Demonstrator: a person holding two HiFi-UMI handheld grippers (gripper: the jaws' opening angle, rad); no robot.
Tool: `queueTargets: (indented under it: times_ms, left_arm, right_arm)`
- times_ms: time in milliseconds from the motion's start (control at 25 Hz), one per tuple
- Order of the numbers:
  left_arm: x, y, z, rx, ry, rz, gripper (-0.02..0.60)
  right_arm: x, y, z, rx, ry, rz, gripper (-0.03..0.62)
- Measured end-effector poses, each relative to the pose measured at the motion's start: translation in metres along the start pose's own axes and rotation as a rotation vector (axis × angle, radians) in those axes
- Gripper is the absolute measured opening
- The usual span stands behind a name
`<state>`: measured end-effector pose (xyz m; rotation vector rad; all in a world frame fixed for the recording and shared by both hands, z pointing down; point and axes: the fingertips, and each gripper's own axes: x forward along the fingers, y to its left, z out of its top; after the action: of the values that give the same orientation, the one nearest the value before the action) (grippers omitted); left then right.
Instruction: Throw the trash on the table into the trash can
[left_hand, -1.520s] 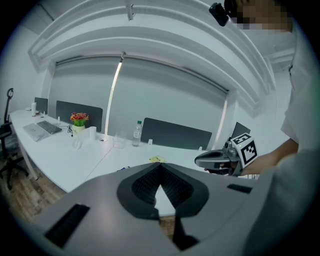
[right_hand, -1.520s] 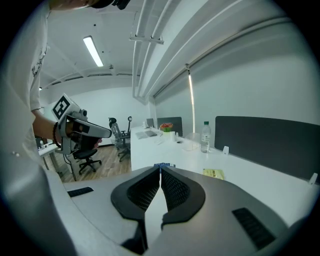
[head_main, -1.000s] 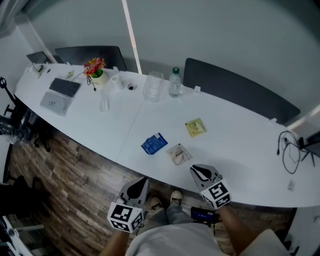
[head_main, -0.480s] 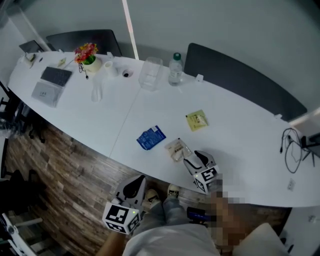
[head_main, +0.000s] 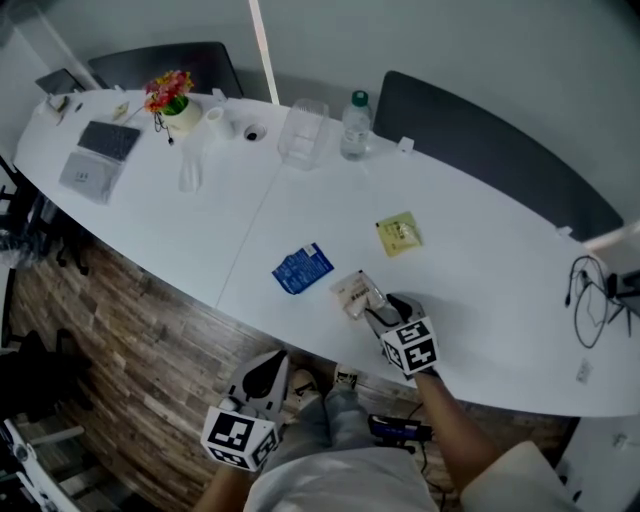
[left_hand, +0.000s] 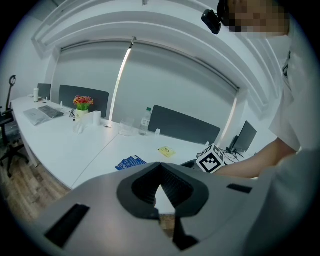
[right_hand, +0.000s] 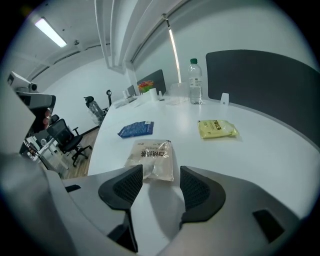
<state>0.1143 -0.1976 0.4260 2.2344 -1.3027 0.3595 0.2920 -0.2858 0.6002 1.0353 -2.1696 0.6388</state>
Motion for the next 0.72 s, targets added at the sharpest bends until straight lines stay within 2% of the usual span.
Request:
queueTargets:
  times_ms: [200, 360, 720]
  left_arm:
    - [-0.004, 0.002, 0.001, 0.002, -0.002, 0.012, 0.002]
    - [-0.008, 0.003, -0.003, 0.004, -0.011, 0.014, 0.002]
    - [-0.017, 0.003, -0.005, 0.002, -0.02, 0.028, 0.002]
  right_arm:
    - [0.005, -0.004, -0.007, -0.003, 0.035, -0.029, 0.239]
    - [0.003, -0.009, -0.006, 0.003, 0.026, -0.058, 0.169]
    - [-0.009, -0.011, 0.004, 0.0, -0.022, -0.069, 0.156]
